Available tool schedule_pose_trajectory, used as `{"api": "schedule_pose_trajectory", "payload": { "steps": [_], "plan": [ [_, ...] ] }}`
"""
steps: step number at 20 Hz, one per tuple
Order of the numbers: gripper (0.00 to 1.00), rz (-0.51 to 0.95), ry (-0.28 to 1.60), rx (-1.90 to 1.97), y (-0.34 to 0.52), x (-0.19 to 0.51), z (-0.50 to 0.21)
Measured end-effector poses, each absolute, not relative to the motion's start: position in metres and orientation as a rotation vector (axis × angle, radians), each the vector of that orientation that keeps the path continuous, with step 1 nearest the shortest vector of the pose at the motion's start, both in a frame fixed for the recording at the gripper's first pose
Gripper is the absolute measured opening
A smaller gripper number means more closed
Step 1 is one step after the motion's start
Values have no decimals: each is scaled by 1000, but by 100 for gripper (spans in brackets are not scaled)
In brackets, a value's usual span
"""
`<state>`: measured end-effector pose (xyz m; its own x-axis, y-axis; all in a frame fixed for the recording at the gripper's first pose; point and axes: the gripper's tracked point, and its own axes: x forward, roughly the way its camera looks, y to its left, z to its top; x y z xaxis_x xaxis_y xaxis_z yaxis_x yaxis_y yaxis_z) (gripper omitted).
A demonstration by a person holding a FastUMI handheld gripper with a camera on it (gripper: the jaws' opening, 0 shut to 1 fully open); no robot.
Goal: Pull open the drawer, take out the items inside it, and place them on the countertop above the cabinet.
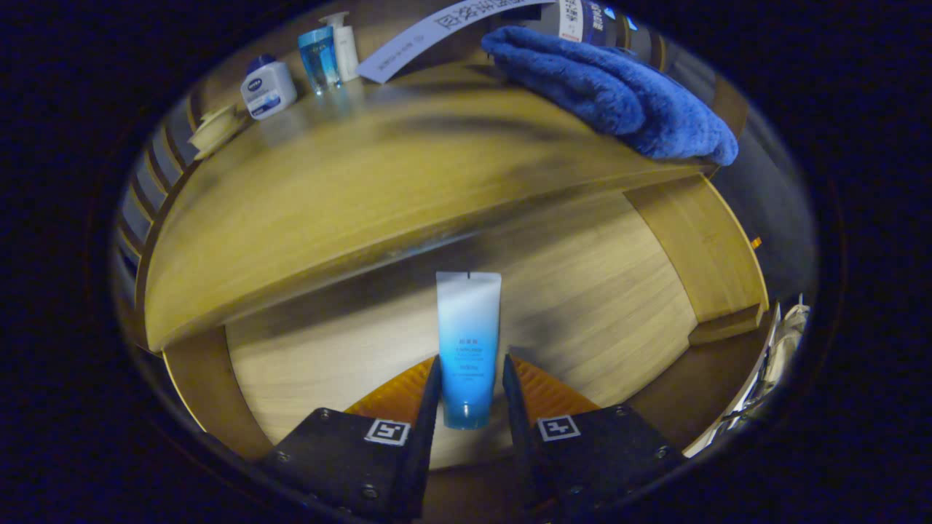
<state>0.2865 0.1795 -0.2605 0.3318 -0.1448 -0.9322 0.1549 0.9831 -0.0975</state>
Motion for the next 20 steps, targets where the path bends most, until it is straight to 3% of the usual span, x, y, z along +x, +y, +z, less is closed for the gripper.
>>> {"api": "schedule_pose_trajectory", "payload": {
  "steps": [2, 4, 6, 7, 20],
  "plan": [
    [50, -208, 1221, -19, 176, 285, -260],
    [38, -231, 1213, -25, 178, 285, -238],
    [38, -245, 1213, -73, 169, 284, -257],
    [31, -252, 1216, -101, 167, 280, -255],
    [31, -371, 999, -202, 159, 252, -136]
  ]
}}
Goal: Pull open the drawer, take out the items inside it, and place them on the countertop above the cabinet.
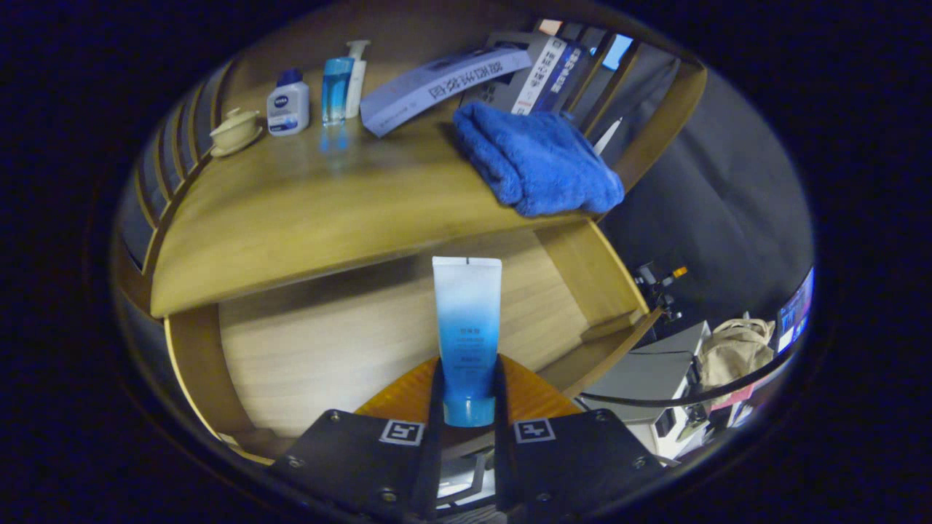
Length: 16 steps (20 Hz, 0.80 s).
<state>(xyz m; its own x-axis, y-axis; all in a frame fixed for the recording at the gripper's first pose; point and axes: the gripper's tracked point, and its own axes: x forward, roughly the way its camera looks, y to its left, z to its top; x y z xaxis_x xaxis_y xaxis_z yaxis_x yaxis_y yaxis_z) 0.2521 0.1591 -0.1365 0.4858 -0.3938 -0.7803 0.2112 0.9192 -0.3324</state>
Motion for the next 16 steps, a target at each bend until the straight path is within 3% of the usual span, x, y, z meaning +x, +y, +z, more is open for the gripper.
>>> {"api": "schedule_pose_trajectory", "payload": {
  "steps": [6, 16],
  "plan": [
    [30, -281, 890, -168, 184, 307, -105],
    [30, -91, 900, -108, 215, 394, -130]
  ]
}}
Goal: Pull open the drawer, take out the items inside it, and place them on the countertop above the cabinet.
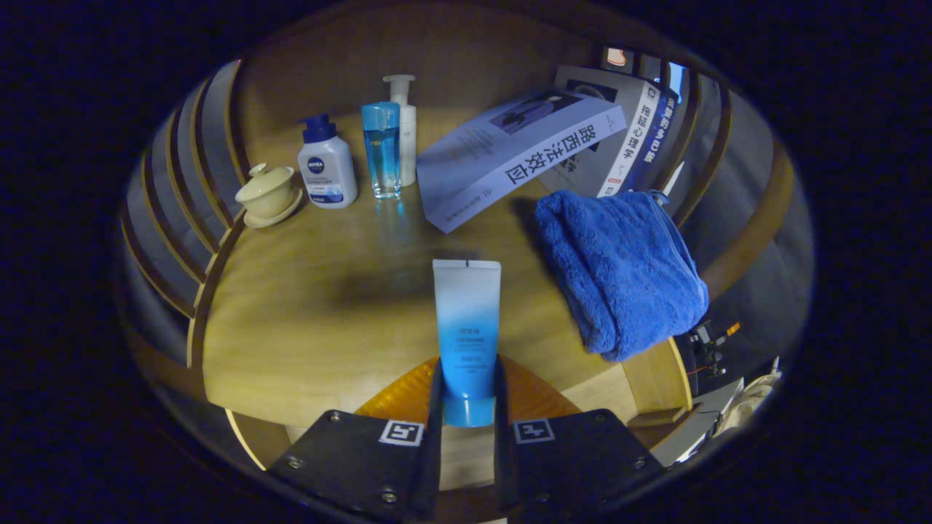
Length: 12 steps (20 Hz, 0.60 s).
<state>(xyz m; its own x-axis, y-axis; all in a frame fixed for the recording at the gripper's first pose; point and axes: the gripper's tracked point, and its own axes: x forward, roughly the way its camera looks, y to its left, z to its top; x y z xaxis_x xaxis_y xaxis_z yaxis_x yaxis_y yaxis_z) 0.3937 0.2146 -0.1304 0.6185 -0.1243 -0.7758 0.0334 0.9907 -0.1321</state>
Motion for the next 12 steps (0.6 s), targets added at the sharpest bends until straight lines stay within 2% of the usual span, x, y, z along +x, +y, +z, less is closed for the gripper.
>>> {"api": "schedule_pose_trajectory", "payload": {
  "steps": [2, 3, 9, 12],
  "plan": [
    [30, -62, 896, -83, 218, 398, -129],
    [36, -57, 899, -88, 218, 397, -131],
    [48, -31, 796, -82, 228, 378, -109],
    [48, -23, 698, -74, 227, 349, -88]
  ]
}}
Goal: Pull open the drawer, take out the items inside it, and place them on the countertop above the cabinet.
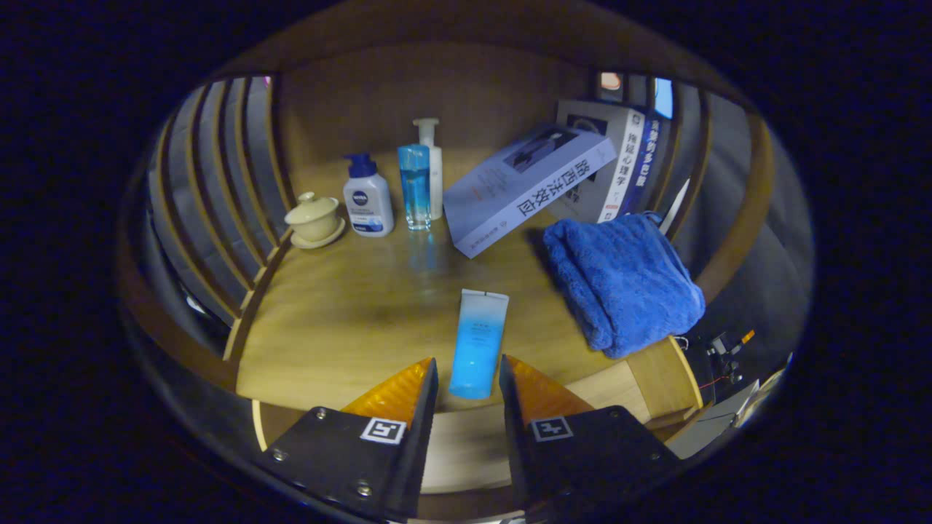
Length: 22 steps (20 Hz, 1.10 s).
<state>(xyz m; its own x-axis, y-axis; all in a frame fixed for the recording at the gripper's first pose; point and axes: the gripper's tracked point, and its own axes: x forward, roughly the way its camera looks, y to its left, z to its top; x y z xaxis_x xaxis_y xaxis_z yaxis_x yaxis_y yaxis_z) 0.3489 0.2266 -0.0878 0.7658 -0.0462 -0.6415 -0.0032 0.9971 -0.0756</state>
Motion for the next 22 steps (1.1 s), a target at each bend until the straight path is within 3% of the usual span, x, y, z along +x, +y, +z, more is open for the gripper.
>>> {"api": "schedule_pose_trajectory", "payload": {
  "steps": [10, 18, 22],
  "plan": [
    [50, -39, 481, -9, 177, 214, -83],
    [96, 33, 412, 16, 158, 156, -130],
    [97, 89, 346, 50, 167, 158, -146]
  ]
}}
